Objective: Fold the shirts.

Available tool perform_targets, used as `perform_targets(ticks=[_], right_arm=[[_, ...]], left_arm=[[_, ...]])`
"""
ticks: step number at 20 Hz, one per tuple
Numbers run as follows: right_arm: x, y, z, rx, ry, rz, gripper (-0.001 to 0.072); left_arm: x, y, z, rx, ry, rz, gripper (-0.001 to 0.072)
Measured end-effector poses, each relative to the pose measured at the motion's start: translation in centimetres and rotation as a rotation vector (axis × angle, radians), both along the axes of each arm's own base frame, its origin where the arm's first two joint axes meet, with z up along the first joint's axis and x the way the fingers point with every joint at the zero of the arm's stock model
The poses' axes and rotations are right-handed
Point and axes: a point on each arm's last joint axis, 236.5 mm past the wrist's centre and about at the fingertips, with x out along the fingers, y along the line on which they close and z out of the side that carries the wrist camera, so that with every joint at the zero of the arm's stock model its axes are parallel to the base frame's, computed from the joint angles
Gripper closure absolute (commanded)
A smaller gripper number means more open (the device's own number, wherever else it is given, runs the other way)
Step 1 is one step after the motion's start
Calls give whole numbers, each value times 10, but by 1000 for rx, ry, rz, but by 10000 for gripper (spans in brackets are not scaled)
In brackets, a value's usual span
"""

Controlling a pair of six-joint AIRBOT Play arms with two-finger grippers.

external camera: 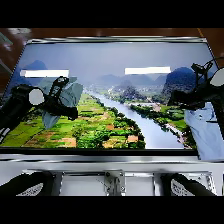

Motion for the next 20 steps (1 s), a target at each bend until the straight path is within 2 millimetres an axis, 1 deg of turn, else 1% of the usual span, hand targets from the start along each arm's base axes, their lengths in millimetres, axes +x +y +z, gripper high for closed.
perform_targets(ticks=[5, 12, 15, 16, 17, 18, 19, 20], right_arm=[[3, 0, 1, -1, -12, -2, 78], [30, -3, 8, -8, -129, -23, 78], [39, -5, 12, -11, -170, -30, 78], [41, -5, 13, -11, -180, -32, 78], [41, -4, 13, -8, -180, -32, 78], [41, -4, 13, -6, -180, -32, 78], [39, -3, 12, -3, -169, -30, 78], [34, -2, 10, -3, -150, -26, 79]], left_arm=[[0, 0, 0, -1, 0, 3, 42], [8, -3, 3, -15, -35, 12, 42], [6, -8, 3, -41, -22, 17, 40], [5, -10, 3, -47, -19, 18, 21], [7, -9, 5, -50, -27, 20, 21], [16, -4, 8, -39, -57, 30, 21], [26, 6, 13, -20, -93, 58, 21], [42, 21, 20, 2, -141, 104, 21]])
